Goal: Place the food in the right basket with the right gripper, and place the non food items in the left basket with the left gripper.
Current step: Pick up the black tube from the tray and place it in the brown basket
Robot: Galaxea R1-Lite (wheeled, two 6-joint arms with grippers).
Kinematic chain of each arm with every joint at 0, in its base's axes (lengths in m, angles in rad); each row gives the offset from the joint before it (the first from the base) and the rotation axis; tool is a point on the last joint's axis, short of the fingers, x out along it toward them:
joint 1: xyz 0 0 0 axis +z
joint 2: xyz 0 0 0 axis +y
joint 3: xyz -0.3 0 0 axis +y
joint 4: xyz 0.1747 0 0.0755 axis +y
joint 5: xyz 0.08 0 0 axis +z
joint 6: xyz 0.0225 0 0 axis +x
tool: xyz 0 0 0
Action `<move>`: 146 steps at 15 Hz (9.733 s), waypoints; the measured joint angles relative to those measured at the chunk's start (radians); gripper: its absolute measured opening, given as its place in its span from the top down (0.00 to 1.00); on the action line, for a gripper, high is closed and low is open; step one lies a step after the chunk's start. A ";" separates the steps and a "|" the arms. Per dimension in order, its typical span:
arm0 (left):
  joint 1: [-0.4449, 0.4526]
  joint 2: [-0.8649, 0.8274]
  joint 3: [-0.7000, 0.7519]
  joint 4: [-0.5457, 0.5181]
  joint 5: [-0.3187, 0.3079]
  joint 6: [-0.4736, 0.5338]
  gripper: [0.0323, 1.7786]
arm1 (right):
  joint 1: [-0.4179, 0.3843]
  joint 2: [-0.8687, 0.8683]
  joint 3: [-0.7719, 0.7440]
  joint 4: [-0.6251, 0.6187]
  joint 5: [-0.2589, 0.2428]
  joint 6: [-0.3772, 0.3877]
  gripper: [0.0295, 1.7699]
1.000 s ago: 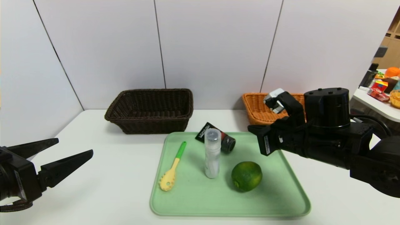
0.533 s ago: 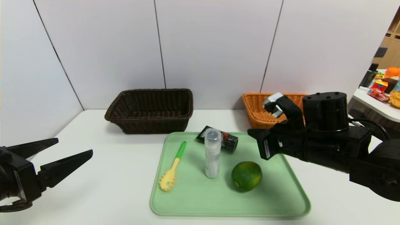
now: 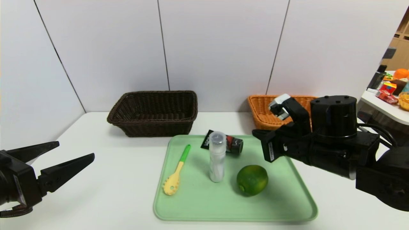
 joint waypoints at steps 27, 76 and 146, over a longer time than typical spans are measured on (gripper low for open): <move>0.000 -0.009 0.010 0.000 0.003 0.000 0.05 | 0.021 0.033 -0.043 0.000 0.011 -0.072 0.08; 0.000 -0.010 0.009 0.004 0.001 0.040 0.05 | -0.093 0.290 -0.533 0.543 0.418 -0.325 0.04; 0.000 0.021 0.005 -0.001 0.000 0.053 0.05 | -0.071 0.343 -0.474 0.531 0.329 -0.381 0.55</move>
